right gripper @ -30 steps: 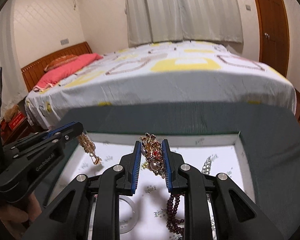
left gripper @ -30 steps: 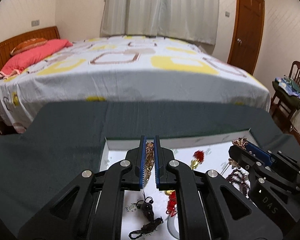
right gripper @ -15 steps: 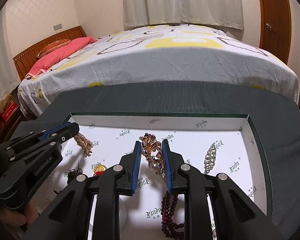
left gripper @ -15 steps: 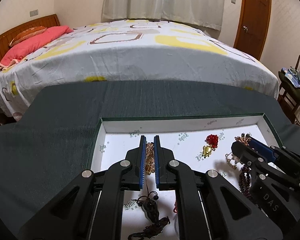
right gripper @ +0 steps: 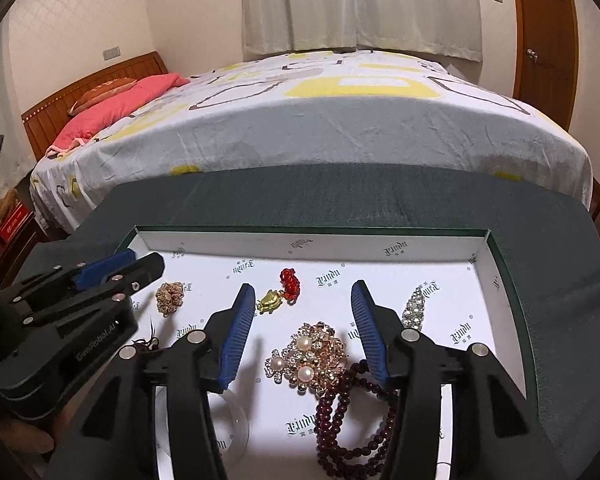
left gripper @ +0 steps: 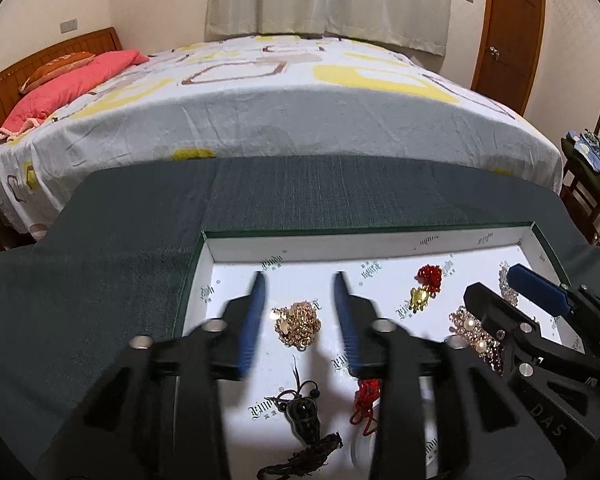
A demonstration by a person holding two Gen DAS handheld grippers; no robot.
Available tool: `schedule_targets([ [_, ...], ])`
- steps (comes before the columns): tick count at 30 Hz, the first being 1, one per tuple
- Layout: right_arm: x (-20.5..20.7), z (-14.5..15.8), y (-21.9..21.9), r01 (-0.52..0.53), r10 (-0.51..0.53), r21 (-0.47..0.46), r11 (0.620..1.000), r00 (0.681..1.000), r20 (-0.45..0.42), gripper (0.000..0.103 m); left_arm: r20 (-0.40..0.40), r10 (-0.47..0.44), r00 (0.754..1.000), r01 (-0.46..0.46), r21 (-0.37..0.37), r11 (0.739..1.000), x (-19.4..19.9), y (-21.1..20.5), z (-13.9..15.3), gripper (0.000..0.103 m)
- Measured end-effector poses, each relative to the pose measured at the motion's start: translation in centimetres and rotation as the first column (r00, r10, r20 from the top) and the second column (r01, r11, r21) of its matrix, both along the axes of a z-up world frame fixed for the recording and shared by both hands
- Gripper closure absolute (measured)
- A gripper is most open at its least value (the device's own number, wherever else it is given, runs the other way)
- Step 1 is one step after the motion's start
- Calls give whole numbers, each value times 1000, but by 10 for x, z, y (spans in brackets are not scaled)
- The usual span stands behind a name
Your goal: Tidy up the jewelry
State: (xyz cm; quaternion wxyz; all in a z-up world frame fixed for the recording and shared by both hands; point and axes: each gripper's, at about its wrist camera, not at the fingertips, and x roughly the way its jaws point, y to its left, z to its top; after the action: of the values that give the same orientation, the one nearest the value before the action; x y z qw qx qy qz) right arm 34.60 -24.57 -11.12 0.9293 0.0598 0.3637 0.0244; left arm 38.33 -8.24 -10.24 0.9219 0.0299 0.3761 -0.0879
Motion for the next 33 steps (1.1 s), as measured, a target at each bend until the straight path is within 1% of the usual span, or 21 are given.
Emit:
schedule_targets([
  [2, -1, 0, -1, 4, -4, -2, 1000, 1000, 3, 49, 3, 1, 1000, -1, 0, 1000, -1, 0, 1, 59],
  [4, -1, 1, -1, 7, -7, -3, 1000, 1000, 6, 48, 1, -1, 1000, 1, 3, 1000, 0, -1, 1, 57],
  [6, -1, 1, -1, 10, -10, -3, 1000, 1000, 8, 47, 9, 5, 1000, -5, 3, 1000, -1, 0, 3, 47],
  [7, -2, 1, -2, 12, -12, -6, 1000, 1000, 11, 44, 16, 8, 1000, -8, 4, 1000, -2, 0, 4, 45],
  [8, -3, 1, -2, 15, -15, -9, 1000, 1000, 15, 40, 23, 10, 1000, -10, 6, 1000, -3, 0, 5, 41],
  [9, -3, 2, -2, 18, -18, -12, 1000, 1000, 18, 38, 27, 10, 1000, -10, 8, 1000, -3, 0, 6, 36],
  [12, -7, 3, -6, 32, -32, -12, 999, 999, 26, 36, 40, 10, 999, -11, 13, 1000, -7, -1, 8, 30],
  [16, -16, 8, -12, 57, -56, -16, 998, 997, 54, 25, 67, 32, 997, -33, 20, 999, -16, 1, 14, 19],
  [18, -23, 11, -16, 67, -66, -18, 998, 996, 61, 24, 78, 32, 996, -34, 19, 999, -24, 3, 19, 13],
  [21, -35, 14, -22, 77, -77, -9, 997, 995, 67, 22, 77, 31, 997, -34, 35, 999, -34, 4, 23, 11],
  [24, -55, 17, -31, 105, -104, -8, 994, 992, 68, 21, 74, 38, 997, -43, 62, 997, -52, 5, 26, 10],
  [28, -88, 19, -40, 126, -125, 1, 992, 991, 53, 20, 72, 42, 997, -45, 48, 998, -89, 13, 34, 10],
  [33, -142, 30, -45, 127, -127, -7, 992, 991, 50, 20, 80, 54, 995, -57, 42, 997, -144, 23, 52, 9],
])
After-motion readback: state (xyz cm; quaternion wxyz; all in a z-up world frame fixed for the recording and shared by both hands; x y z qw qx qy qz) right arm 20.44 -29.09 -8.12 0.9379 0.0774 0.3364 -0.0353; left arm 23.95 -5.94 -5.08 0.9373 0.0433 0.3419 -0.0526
